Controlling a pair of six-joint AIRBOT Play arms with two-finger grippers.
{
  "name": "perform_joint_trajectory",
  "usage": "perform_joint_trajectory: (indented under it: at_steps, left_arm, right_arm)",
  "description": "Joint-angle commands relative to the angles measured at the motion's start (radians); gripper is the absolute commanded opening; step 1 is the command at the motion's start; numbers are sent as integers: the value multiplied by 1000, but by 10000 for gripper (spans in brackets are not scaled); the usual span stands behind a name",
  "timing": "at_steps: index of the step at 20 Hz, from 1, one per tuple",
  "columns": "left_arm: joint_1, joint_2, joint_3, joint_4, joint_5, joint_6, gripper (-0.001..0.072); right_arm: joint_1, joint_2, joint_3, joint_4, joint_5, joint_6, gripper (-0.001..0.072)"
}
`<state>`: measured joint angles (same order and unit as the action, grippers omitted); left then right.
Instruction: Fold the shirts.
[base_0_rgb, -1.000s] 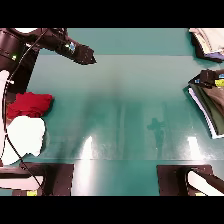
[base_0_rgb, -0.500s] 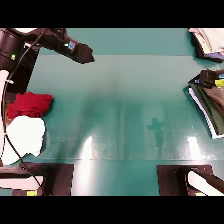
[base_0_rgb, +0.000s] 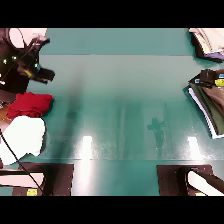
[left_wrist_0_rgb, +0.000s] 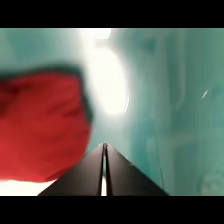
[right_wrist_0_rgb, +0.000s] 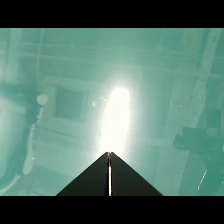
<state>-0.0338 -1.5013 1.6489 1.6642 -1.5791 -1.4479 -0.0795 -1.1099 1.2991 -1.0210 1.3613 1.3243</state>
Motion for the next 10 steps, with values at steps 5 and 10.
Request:
perform_joint_trajectory:
  at_steps: [5, 10]
  left_arm:
    - [187, -1, -87, -18, 16, -11, 57]
    - [262, -3, -137, -51, 44, -23, 720]
  right_arm:
    - [1, 1, 0, 1, 1, 0, 15]
    - [1, 1, 0, 1, 3, 0, 15]
